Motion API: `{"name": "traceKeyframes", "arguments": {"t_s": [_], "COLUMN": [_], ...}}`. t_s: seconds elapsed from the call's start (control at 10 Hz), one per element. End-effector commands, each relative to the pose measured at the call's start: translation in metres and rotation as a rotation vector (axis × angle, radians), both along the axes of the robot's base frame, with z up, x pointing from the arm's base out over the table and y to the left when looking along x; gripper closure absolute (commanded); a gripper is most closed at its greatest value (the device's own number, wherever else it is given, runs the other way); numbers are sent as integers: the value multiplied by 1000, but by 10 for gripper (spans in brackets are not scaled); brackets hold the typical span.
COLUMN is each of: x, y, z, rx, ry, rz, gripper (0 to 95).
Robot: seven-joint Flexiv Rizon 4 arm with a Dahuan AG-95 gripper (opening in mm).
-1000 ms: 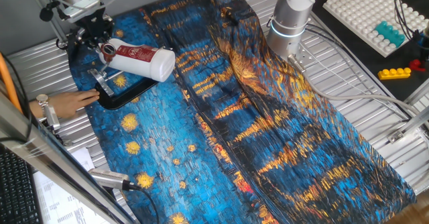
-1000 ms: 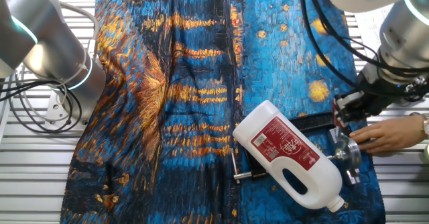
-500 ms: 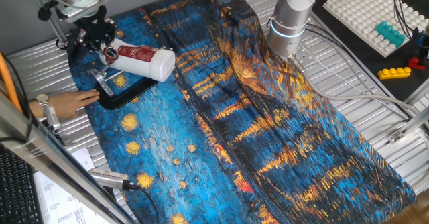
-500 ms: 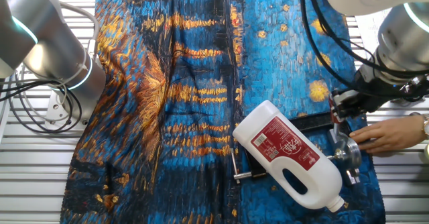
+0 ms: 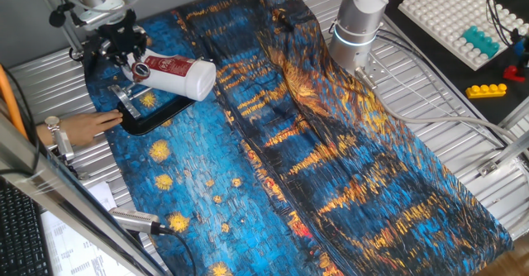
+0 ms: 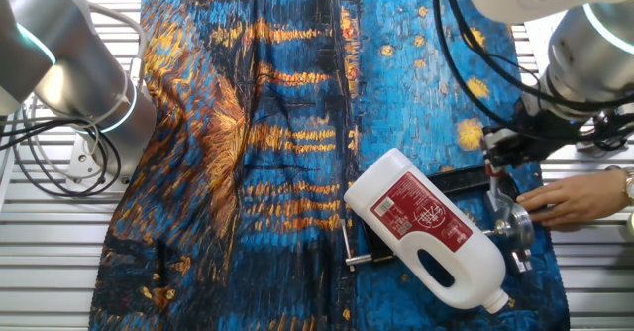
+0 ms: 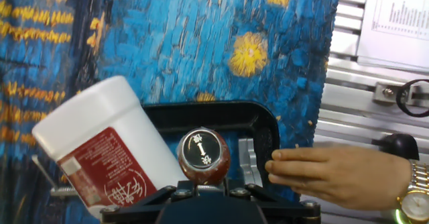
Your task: Push down the lever
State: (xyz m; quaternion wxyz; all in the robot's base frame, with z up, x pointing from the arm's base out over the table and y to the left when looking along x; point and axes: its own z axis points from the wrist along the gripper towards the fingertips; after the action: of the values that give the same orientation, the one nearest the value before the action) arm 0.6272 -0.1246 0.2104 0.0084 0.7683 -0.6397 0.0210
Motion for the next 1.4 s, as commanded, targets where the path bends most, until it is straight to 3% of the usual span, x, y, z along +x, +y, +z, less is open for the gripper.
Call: {"name": "traceKeyframes", "arguments": {"t_s": [0.1,0.3,0.7,0.9,1.1,1.2,1.4], "x": [1,1,1,1,1,1,1], "y": [1,1,1,1,1,1,1], "z": [-2,-3,-3,-3,-3,-3,-3], "rx": [17,50,55,33,39,35,49], "ry": [-1,-2,-21,-39,-50,-72,-70], "rz": [-5,-16,72,124,124,114,128], "gripper": [760,760,760,760,760,760,760]}}
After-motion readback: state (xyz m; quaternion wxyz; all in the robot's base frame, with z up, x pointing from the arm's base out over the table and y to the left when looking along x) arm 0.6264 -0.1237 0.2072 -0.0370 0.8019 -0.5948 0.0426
